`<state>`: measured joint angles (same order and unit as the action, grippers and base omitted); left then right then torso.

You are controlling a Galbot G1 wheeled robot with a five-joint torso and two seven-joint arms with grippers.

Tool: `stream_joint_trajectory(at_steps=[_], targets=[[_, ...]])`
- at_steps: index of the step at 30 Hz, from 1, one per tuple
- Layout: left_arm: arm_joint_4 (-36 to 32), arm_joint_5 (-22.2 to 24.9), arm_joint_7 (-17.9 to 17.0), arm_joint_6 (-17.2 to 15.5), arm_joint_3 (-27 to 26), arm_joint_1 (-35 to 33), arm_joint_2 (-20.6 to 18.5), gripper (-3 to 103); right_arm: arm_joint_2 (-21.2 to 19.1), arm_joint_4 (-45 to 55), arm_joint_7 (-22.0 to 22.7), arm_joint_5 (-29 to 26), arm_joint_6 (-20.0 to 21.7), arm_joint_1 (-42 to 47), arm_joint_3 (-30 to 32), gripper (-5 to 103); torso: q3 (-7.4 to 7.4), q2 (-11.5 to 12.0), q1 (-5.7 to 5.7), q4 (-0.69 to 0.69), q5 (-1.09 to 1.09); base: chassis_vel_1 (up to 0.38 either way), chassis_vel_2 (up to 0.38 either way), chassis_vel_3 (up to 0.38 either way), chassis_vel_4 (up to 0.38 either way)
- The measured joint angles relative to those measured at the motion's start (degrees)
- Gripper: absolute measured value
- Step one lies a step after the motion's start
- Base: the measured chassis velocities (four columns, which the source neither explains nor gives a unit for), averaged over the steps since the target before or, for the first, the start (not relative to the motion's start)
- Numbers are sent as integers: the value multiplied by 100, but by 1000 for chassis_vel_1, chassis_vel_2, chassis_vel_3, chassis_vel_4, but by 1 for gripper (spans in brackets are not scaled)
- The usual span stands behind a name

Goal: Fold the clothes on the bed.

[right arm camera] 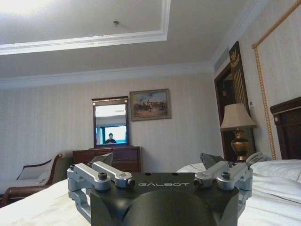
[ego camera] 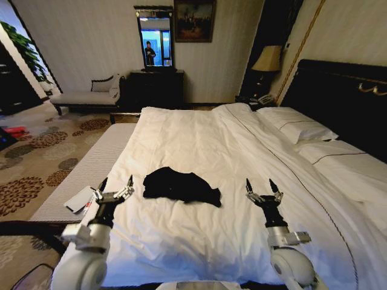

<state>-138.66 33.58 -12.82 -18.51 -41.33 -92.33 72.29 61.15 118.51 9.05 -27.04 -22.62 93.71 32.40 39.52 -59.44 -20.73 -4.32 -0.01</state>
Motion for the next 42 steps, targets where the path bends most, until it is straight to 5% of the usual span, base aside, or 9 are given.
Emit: stream_joint_trajectory(at_steps=[3,12,16,31,42], targets=[[356,874,-352,-726,52,489,-325,100,-25,-227,2,0,-30,-229,-136,100,0,0,0,-1,0,0,0,0,0],[1394,1922,-617,-1423,154,1248,-507,100,-186,-856,34,3,-69,-935,-719,100,0,0,0,6,1,0,0,0,0],[1912,1742,-633,-1445,559,1700,-588,100,-165,-957,46,10,-93,-957,-741,100,0,0,0,-4,0,0,0,0,0],[3428,624,-567,-1005,2062,3243,-662,100,102,-1361,115,140,-250,-1033,-736,100,0,0,0,-1,2,0,0,0,0],[4335,888,-859,-1204,2738,4134,-373,100,180,-1535,142,148,-310,-1094,-711,100,0,0,0,-1,1,0,0,0,0]])
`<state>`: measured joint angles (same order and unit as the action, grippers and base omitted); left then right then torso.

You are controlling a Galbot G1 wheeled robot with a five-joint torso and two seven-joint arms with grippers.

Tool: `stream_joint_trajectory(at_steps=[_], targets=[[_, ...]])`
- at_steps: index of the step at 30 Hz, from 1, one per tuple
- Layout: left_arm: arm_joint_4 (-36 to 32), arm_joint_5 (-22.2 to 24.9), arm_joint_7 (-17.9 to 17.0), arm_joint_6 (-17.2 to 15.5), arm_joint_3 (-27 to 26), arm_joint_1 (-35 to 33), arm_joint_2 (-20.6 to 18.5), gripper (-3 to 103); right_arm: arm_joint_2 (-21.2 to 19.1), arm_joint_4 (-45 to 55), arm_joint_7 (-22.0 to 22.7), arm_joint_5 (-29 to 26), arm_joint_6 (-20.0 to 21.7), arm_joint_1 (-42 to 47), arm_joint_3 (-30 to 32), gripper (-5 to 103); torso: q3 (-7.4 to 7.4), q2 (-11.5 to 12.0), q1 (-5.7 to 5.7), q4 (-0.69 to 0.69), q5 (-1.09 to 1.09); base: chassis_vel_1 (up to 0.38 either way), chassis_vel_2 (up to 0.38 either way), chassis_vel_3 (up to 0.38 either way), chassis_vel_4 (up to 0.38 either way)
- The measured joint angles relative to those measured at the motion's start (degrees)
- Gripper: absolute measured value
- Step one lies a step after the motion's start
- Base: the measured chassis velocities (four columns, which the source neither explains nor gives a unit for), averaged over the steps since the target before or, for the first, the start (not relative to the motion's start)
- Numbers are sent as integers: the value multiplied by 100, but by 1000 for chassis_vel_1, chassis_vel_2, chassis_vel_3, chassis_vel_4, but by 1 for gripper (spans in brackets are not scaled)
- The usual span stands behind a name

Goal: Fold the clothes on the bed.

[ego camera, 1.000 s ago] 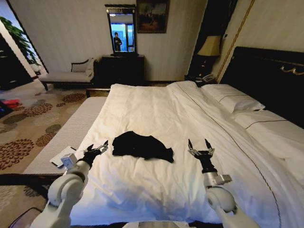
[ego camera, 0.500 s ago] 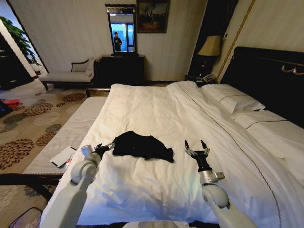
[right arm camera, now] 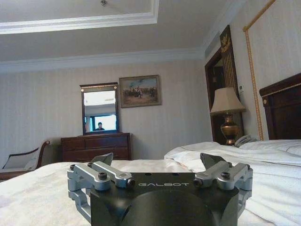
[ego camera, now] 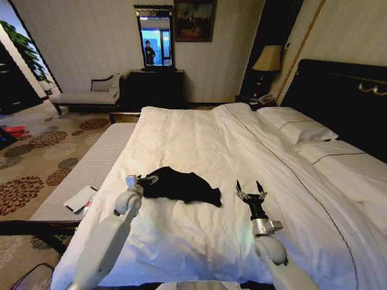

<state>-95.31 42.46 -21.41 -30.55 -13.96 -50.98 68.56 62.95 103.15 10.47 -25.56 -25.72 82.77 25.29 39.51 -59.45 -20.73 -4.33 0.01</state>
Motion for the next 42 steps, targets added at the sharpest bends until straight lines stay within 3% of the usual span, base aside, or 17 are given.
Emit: stream_joint_trajectory(at_steps=[10,16,17,20,22,26,29,31,34,36,42], targets=[[178,562,-252,-302,218,387,236,100,-30,-59,-2,-10,-92,-27,36,100,0,0,0,0,0,0,0,0,0],[24,726,-361,-388,101,224,278,75,-63,-71,-17,-5,-148,-26,43,100,-1,0,0,1,0,0,0,0,0],[24,726,-361,-388,101,224,278,75,-63,-71,-17,-5,-148,-26,43,100,-1,0,0,1,0,0,0,0,0],[-55,726,-362,-391,29,115,267,58,-70,-81,-19,1,-152,-46,13,100,0,0,0,1,-1,0,0,0,0],[-82,726,-361,-391,4,84,262,58,-71,-84,-20,2,-152,-54,5,100,0,0,1,1,0,0,0,0,0],[-197,725,-359,-393,-116,-22,217,36,-74,-111,-22,24,-154,-72,-31,100,-1,0,0,1,-1,0,0,0,0],[-261,729,-353,-394,-197,-55,183,30,-76,-122,-22,31,-158,-80,-42,100,-1,0,0,1,-1,0,0,0,0],[-369,756,-336,-391,-313,-84,152,20,-91,-130,-20,20,-159,-100,-54,100,-1,0,0,1,-1,0,0,0,0],[-448,774,-326,-376,-382,-105,132,14,-115,-143,-8,1,-159,-122,-72,100,-1,0,1,0,-1,0,0,0,0],[-607,809,-300,-344,-511,-143,96,3,-172,-162,42,-85,-159,-181,-131,100,-1,0,1,0,-1,0,0,0,0],[-904,850,-217,-245,-664,-214,12,2,-379,-130,139,-518,-60,-366,-456,100,0,0,1,0,-2,0,0,0,0]])
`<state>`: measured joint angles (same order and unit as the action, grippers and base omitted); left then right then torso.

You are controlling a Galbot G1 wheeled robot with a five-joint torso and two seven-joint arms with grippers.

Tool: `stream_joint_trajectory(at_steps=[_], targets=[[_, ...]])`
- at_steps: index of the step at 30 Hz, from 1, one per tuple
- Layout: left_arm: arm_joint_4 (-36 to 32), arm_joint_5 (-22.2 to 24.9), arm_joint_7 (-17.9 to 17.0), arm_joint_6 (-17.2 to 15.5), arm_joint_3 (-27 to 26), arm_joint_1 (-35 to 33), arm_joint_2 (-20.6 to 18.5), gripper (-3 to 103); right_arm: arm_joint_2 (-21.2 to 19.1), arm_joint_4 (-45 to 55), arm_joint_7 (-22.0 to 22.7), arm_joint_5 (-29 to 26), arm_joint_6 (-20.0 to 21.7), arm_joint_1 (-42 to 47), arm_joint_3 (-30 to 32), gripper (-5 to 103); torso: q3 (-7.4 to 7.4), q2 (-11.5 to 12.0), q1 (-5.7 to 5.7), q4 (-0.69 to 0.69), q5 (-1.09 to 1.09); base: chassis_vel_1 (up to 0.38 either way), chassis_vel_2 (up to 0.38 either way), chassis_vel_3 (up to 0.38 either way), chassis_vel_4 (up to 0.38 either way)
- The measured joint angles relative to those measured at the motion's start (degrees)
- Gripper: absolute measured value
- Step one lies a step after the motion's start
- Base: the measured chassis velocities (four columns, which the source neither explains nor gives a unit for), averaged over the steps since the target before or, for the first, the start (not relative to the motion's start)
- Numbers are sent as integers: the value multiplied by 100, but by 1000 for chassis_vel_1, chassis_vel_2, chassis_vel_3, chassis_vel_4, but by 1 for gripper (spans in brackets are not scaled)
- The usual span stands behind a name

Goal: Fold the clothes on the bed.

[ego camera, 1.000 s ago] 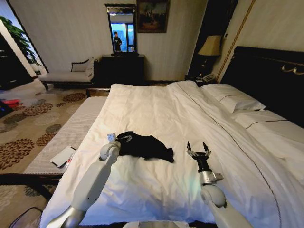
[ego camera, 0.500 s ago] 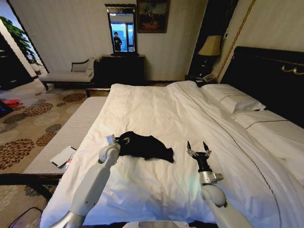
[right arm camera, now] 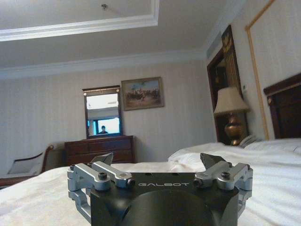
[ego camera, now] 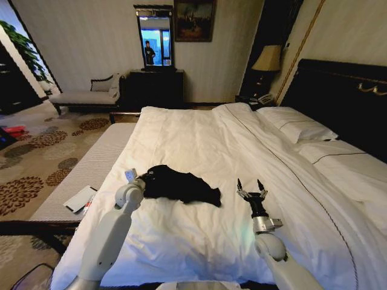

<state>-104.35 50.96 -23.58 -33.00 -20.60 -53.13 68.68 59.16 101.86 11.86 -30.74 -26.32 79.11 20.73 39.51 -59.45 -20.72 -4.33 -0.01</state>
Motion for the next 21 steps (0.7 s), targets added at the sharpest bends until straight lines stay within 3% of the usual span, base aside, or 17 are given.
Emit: stream_joint_trajectory(at_steps=[4,5,6,10,16,21], targets=[[-240,-36,86,64,-63,-111,-75,2,-208,355,303,-1289,584,-200,-505,100,0,0,0,0,1,0,0,0,0],[-312,-47,105,73,-84,-159,-106,2,-277,526,566,-1897,849,-346,-742,100,0,0,0,0,1,0,0,0,0],[-312,-47,105,73,-84,-159,-106,2,-277,526,566,-1897,849,-346,-742,100,0,0,0,0,1,0,0,0,0],[-457,-101,135,120,-131,-274,-159,2,-426,897,1335,-3143,1400,-1001,-1442,100,0,0,0,2,-1,0,0,0,0],[-722,-84,159,131,-235,-367,-193,2,-477,947,1811,-3753,1727,-1678,-2106,100,0,0,0,0,2,0,0,0,0],[-839,-70,167,134,-259,-397,-247,2,-505,864,1920,-3934,1797,-1971,-2454,100,0,0,0,1,1,0,0,0,0]])
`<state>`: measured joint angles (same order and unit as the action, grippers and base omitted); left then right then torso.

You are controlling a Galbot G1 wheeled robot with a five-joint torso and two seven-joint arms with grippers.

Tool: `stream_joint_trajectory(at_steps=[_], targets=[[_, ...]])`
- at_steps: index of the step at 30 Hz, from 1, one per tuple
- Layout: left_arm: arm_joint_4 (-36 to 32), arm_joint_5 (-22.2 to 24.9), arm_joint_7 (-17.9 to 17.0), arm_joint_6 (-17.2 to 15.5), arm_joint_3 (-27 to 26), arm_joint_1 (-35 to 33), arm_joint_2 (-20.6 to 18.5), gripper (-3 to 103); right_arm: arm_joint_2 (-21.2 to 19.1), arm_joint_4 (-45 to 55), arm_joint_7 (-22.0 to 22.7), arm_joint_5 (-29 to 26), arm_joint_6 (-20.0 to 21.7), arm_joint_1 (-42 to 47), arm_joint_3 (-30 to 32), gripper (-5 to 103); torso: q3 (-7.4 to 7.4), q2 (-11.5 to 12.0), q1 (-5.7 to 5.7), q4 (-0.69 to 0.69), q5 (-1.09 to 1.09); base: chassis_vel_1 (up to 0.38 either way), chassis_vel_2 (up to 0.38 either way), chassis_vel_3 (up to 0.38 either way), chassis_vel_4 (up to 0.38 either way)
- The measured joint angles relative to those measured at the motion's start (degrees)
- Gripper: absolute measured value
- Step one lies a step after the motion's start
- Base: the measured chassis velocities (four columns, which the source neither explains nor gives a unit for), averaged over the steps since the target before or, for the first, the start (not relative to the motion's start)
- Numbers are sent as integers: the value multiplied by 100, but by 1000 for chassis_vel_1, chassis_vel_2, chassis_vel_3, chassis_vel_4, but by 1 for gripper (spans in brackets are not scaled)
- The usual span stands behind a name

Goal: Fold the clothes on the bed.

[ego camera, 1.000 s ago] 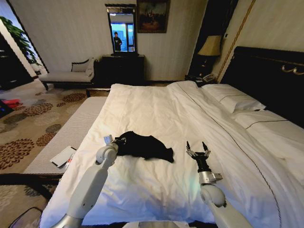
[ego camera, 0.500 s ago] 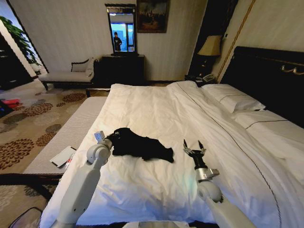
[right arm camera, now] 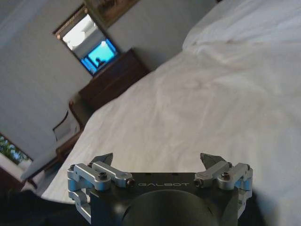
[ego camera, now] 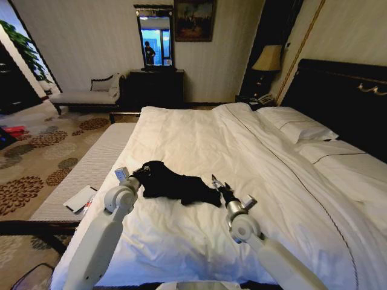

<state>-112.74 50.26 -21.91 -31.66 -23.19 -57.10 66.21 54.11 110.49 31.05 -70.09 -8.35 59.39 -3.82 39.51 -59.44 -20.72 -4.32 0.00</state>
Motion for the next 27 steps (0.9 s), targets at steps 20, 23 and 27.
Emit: stream_joint_trajectory(at_steps=[20,23,27], targets=[[-377,181,19,14,-156,17,89,2,55,-595,19,188,56,-628,-881,100,0,0,0,0,0,0,0,0,0],[-394,205,9,1,-175,34,88,2,107,-667,15,262,56,-644,-966,100,0,-1,0,0,0,0,0,0,0],[-396,269,-7,-15,-242,77,51,2,162,-722,1,420,53,-646,-1080,100,0,0,0,0,0,0,0,0,0]])
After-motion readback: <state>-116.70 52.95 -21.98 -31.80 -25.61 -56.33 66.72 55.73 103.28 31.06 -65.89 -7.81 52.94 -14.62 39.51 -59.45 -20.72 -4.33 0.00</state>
